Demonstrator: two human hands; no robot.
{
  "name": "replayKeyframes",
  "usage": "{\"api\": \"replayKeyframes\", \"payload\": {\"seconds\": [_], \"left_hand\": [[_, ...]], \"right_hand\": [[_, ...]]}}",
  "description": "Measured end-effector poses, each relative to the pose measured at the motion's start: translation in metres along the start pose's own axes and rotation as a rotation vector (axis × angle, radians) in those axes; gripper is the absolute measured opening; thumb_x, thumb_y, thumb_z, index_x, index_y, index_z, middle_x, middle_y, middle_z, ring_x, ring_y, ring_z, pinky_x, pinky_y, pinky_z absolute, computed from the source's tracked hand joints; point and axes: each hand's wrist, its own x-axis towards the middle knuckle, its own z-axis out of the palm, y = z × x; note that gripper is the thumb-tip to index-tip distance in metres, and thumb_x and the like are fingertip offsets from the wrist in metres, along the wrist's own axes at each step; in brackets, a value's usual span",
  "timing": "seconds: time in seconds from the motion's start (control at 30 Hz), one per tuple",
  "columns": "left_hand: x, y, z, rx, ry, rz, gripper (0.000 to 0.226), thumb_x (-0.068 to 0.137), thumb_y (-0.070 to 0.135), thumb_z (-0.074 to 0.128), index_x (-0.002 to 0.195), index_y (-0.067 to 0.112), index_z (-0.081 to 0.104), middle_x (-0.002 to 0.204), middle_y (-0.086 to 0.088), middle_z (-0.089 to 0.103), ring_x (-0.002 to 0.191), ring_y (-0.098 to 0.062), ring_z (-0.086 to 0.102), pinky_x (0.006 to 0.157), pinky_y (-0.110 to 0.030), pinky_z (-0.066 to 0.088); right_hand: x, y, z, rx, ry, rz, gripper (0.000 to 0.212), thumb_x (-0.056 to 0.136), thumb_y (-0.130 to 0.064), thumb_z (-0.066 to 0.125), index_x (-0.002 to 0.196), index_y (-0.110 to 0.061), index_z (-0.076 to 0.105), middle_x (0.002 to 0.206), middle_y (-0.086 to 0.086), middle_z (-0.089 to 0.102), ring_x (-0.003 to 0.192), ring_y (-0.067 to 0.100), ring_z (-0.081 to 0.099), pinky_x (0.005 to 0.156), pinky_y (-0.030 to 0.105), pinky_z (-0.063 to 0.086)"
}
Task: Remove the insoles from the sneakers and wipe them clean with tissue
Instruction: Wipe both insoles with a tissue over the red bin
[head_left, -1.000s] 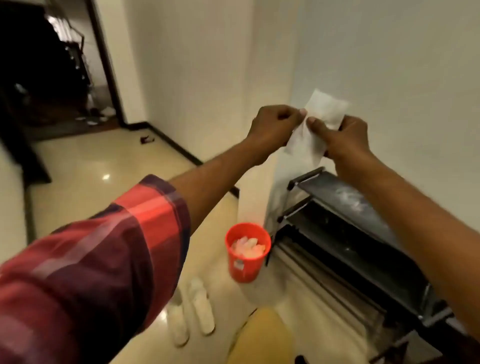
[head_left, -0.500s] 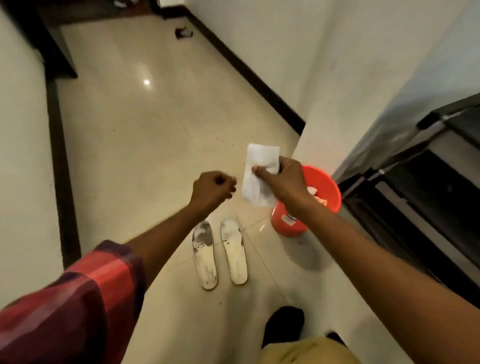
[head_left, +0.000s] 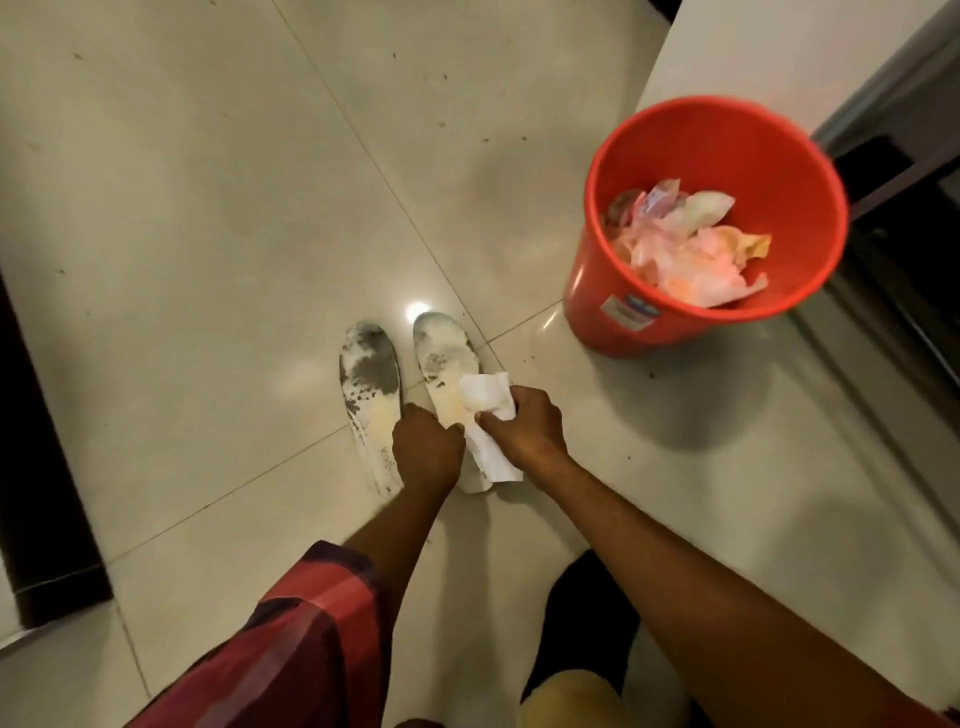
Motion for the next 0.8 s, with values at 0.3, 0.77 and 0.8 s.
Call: {"api": "replayKeyframes", "payload": {"seconds": [0.3,0.77,0.8], "left_hand": [[-0.001,0.002,-0.028,-0.387,-0.202,-0.108,0.02,0.073,0.017,0.069,0.09,0.012,0.06,0.098,-0.017,0.069,0.087,-0.031,0.07,0.08,-0.049,0.064],[-0.308,0.304,-0.366,-1.028,-0.922,0.752,0.042,0.086,0.013,0.031,0.101,0.004,0.069,0.085,-0.014,0.073,0.078,-0.025,0.072,0.072,-0.034,0.058],[-0.343,0.312,-0.388,-1.086,-0.985,0.809,0.046,0.084,0.016,0.031,0.103,0.003,0.07,0.088,-0.015,0.072,0.081,-0.027,0.071,0.077,-0.037,0.057]], "right_hand": [[-0.012,-0.002,0.001,0.018,0.016,-0.026,0.027,0.083,-0.024,0.074,0.106,-0.011,0.068,0.101,0.005,0.071,0.092,0.023,0.065,0.074,0.03,0.053],[-0.302,-0.325,-0.285,-0.467,0.829,-1.213,0.031,0.087,0.0,0.062,0.117,-0.006,0.068,0.106,0.01,0.064,0.093,0.027,0.053,0.077,0.035,0.051],[-0.335,-0.33,-0.306,-0.538,0.853,-1.262,0.032,0.086,0.002,0.068,0.117,-0.005,0.068,0.108,0.011,0.064,0.094,0.029,0.054,0.077,0.036,0.051]]}}
